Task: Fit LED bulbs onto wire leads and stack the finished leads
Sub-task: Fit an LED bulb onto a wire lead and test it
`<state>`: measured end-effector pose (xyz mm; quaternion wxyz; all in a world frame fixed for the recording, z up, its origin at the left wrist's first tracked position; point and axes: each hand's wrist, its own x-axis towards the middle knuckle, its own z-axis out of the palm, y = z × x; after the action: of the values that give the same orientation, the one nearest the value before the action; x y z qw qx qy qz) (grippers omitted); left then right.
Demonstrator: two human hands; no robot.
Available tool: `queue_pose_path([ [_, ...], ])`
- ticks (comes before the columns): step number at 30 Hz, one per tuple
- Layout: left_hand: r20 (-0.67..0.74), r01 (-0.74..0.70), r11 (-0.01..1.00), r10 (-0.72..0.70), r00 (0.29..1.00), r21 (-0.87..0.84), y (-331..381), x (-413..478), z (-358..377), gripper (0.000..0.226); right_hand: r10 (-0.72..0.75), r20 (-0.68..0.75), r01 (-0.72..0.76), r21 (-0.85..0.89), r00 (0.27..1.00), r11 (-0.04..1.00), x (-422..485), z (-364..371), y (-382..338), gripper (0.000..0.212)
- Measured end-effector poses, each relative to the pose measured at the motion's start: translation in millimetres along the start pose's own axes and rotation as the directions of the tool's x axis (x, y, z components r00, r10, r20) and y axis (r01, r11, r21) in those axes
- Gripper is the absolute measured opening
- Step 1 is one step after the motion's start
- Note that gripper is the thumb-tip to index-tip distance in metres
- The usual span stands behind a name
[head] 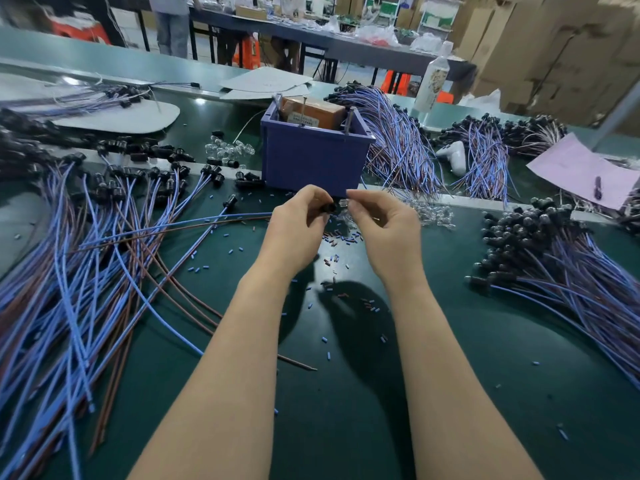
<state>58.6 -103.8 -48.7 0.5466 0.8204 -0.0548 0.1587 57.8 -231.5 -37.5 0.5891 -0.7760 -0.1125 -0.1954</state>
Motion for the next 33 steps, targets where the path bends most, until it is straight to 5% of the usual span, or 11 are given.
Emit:
queue_pose_path([
  [14, 0.069, -0.022, 0.997, 0.018, 0.997, 0.070, 5, -3, -1, 0.020, -0.195, 0.050, 0.201, -0.309, 0.979, 0.930, -4, 1, -1, 0.014],
  [20, 0.077, -0.024, 0.989, 0.013, 0.997, 0.144, 14, -5, -4, 0.017, 0.052, 0.003, -0.052, 0.036, 0.999, 0.998, 1, -3, 3, 0.014],
  [23, 0.058, 0.046, 0.965, -0.063, 0.996, 0.259, 14, -5, -5, 0.014, 0.151, 0.011, -0.151, 0.154, 0.988, 0.976, 1, -2, 7, 0.014],
  [27, 0.098, 0.048, 0.987, -0.063, 0.993, 0.151, 15, -8, -4, 0.012, 0.306, 0.043, -0.301, 0.348, 0.951, 0.888, 1, 0, 11, 0.013],
  [33, 0.088, 0.031, 0.979, -0.050, 0.995, 0.203, 13, -8, -2, 0.013, 0.358, 0.072, -0.357, 0.374, 0.931, 0.856, -2, 6, 14, 0.013],
])
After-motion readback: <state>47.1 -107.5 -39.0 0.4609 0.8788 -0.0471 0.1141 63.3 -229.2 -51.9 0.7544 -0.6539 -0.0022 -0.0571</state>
